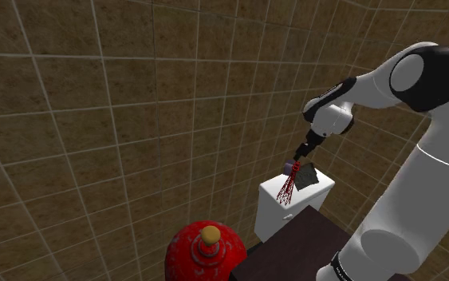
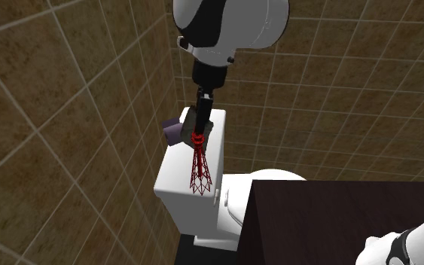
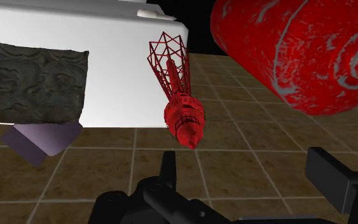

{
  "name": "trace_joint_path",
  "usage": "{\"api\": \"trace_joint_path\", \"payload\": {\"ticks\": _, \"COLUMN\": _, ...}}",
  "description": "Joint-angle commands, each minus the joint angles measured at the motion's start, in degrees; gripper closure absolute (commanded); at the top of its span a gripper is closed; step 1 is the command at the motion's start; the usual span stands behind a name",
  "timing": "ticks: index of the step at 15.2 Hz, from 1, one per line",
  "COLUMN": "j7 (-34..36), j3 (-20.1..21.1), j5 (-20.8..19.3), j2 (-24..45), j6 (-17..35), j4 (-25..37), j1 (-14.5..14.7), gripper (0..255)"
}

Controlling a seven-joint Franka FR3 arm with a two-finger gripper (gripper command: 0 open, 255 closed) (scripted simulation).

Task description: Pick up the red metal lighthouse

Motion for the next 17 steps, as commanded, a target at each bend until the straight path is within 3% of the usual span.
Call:
{"api": "trace_joint_path", "payload": {"ticks": 1, "j7": -8.4, "j3": -0.1, "j5": 9.4, "j2": 6.4, "j6": -0.3, "j4": 3.8, "j1": -1.1, "gripper": 0}}
{"api": "trace_joint_path", "payload": {"ticks": 2, "j7": -10.7, "j3": 0.7, "j5": 11.9, "j2": 8.4, "j6": -0.6, "j4": 5.2, "j1": -2.3, "gripper": 0}}
{"api": "trace_joint_path", "payload": {"ticks": 9, "j7": -16.7, "j3": 4.0, "j5": 19.5, "j2": 13.8, "j6": 1.8, "j4": 5.4, "j1": -4.8, "gripper": 0}}
{"api": "trace_joint_path", "payload": {"ticks": 11, "j7": -17.2, "j3": 4.3, "j5": 20.1, "j2": 14.3, "j6": 2.0, "j4": 5.4, "j1": -5.1, "gripper": 0}}
{"api": "trace_joint_path", "payload": {"ticks": 12, "j7": -17.3, "j3": 4.3, "j5": 20.1, "j2": 14.3, "j6": 2.0, "j4": 5.4, "j1": -5.1, "gripper": 255}}
{"api": "trace_joint_path", "payload": {"ticks": 17, "j7": -17.3, "j3": 4.3, "j5": 20.1, "j2": 14.3, "j6": 1.9, "j4": 5.5, "j1": -5.1, "gripper": 255}}
